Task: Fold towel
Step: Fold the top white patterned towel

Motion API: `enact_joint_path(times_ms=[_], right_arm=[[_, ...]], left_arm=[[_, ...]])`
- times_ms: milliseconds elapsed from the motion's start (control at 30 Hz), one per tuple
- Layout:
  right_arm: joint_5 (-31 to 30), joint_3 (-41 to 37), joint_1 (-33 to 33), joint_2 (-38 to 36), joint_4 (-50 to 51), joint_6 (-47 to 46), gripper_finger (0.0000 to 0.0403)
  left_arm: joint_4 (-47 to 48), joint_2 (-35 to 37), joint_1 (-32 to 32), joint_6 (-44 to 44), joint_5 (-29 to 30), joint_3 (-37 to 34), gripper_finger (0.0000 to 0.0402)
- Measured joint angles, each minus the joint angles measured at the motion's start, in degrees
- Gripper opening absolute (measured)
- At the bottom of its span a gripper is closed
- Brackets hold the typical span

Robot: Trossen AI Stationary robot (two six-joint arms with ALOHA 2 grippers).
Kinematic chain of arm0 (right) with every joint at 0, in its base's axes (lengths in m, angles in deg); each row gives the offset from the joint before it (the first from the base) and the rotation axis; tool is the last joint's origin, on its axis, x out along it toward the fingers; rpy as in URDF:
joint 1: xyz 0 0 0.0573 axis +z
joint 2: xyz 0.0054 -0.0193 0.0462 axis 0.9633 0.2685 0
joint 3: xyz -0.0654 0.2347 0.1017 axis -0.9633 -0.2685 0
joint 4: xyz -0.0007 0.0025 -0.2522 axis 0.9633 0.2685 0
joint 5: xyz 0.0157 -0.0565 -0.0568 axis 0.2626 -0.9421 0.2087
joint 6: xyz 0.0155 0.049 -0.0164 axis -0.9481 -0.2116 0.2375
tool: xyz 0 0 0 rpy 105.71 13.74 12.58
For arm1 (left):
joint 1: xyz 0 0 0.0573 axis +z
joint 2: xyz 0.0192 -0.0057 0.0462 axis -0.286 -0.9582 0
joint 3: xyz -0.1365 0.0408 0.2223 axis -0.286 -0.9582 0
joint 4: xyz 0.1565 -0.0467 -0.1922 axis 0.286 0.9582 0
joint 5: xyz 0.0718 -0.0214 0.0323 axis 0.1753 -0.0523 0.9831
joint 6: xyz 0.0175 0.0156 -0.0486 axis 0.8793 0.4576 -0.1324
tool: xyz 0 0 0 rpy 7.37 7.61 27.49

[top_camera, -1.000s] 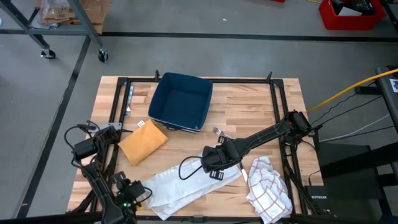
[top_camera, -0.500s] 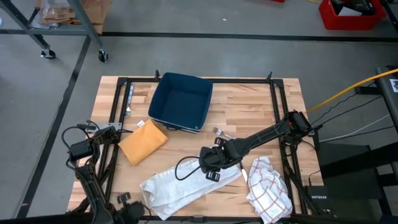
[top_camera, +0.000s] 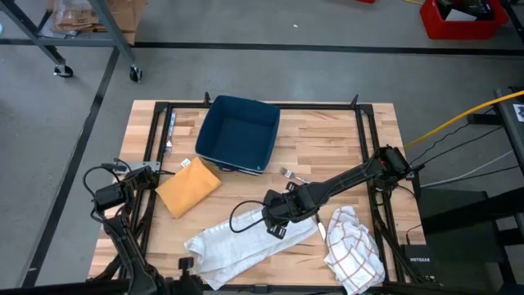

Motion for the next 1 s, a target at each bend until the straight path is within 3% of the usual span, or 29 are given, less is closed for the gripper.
enact_joint_path(times_ms=[167, 433, 800, 1000], right_arm=[[0.71, 0.0, 0.0, 1.59, 1.06, -8.69, 0.015], [10.83, 0.0, 0.0, 7.17, 0.86, -11.63, 0.015], [6.94, -0.14, -0.46, 8.88, 0.7, -11.46, 0.015], [5.8, -0.26, -1.51, 11.73, -0.65, -11.04, 0.015]], left_arm=[[1.02, 0.04, 4.27, -1.24, 0.66, -1.06, 0.0033], [3.72, 0.04, 9.34, -1.04, -2.37, -2.4, 0.0033], [8.06, 0.04, 9.38, 2.66, -10.84, -2.43, 0.0033], [4.73, -0.22, 9.43, 4.97, -12.92, -4.46, 0.0033]])
